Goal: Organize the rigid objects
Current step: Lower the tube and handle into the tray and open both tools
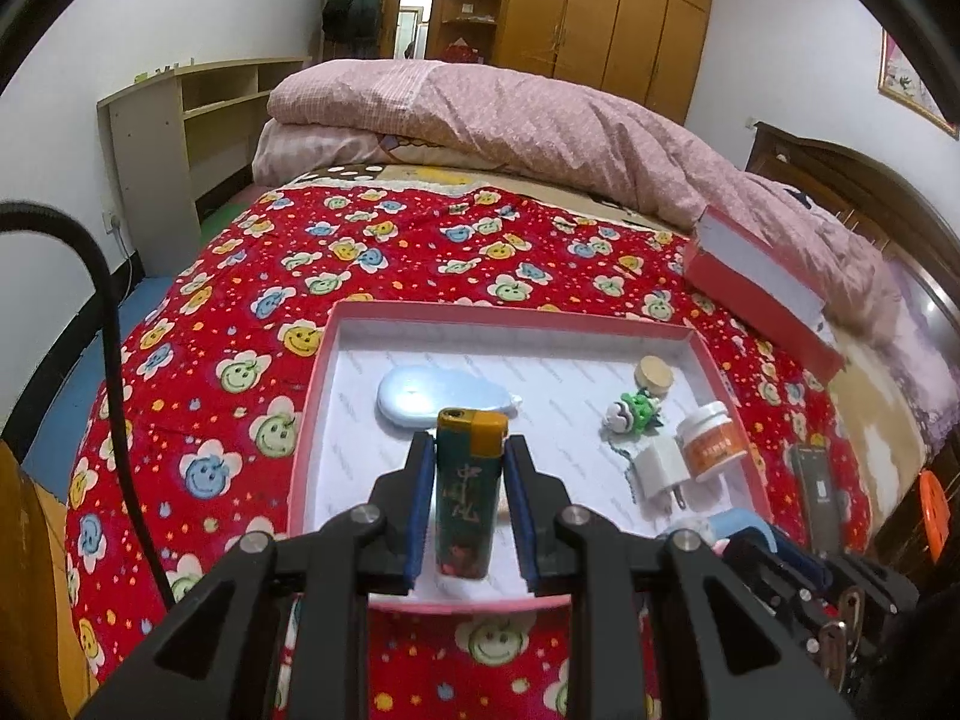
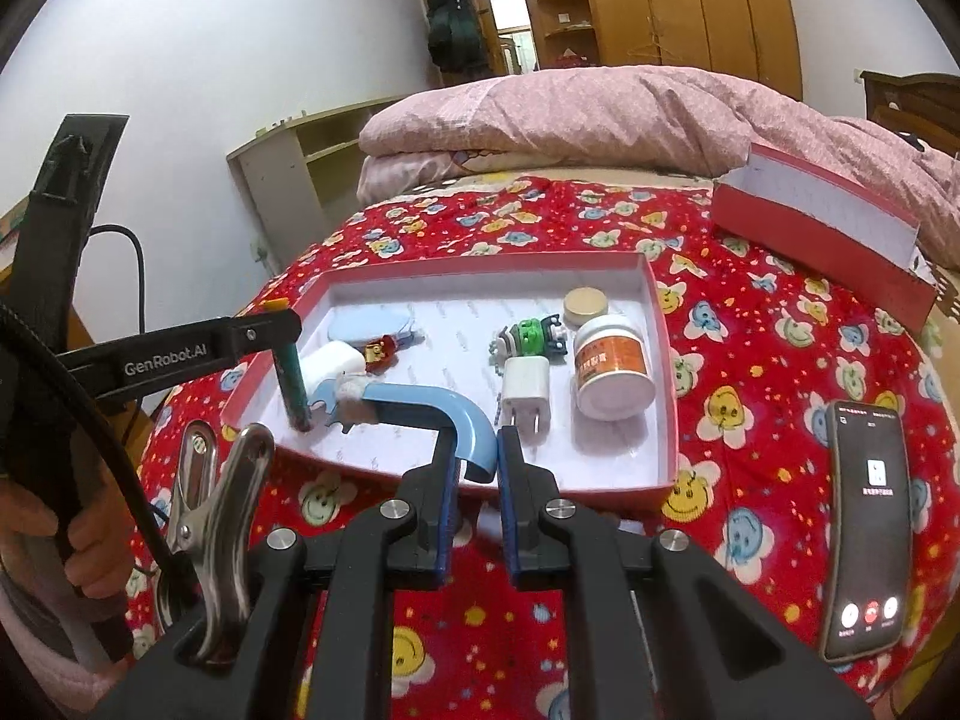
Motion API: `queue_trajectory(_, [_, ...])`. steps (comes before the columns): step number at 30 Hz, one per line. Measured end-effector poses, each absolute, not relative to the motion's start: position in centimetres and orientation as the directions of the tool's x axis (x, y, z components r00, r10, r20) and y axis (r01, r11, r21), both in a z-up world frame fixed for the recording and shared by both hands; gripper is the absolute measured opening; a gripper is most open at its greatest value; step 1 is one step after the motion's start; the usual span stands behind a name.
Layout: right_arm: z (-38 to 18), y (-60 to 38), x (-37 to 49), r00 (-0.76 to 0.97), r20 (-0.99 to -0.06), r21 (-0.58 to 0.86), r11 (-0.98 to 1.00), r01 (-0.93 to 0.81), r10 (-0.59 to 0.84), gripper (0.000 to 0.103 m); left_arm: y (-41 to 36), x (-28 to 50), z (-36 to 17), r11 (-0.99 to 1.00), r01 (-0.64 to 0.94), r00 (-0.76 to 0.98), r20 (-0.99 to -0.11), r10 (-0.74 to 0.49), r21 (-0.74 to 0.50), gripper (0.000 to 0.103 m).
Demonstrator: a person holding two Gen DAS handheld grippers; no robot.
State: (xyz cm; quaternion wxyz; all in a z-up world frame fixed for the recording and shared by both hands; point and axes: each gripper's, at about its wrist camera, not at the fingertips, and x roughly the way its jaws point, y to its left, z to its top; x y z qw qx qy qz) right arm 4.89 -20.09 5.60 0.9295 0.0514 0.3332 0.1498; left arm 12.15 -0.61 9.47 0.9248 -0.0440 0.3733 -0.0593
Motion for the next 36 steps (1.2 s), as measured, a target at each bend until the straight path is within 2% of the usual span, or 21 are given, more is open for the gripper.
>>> queue_trajectory(25, [2.9, -21.1, 8.0, 0.710, -0.649, 0.211, 0.961, -0.177, 0.273, 0.014, -1.7, 15.5, 6.1, 0.997, 0.058, 0.675, -0.734, -0.075, -0.049, 0.025])
queue_trajectory(28, [2.8, -21.2, 8.1, 0.710, -0.651, 0.211, 0.963, -0.170, 0.268, 0.014, -1.8, 15.5, 6.0, 0.997, 0.059, 0.674, -0.736, -0.070, -0.041, 0.033])
queue_trajectory(30, [2.7, -21.3, 8.1, 0.712, -0.651, 0.211, 0.964, -0.164, 0.264, 0.014, -1.8, 15.5, 6.0, 0.998, 0.056, 0.676, -0.734, -0.065, -0.037, 0.044])
queue_trajectory(33, [2.7, -21.3, 8.1, 0.713, -0.651, 0.211, 0.964, -0.161, 0.262, 0.014, -1.9, 15.5, 6.1, 0.998, 0.051, 0.678, -0.733, -0.053, -0.025, 0.056])
queue_trajectory(36, [2.8, -21.4, 8.1, 0.713, -0.649, 0.216, 0.963, -0.160, 0.264, 0.020, -2.0, 15.4, 6.1, 0.999, 0.053, 0.682, -0.730, -0.045, -0.012, 0.064])
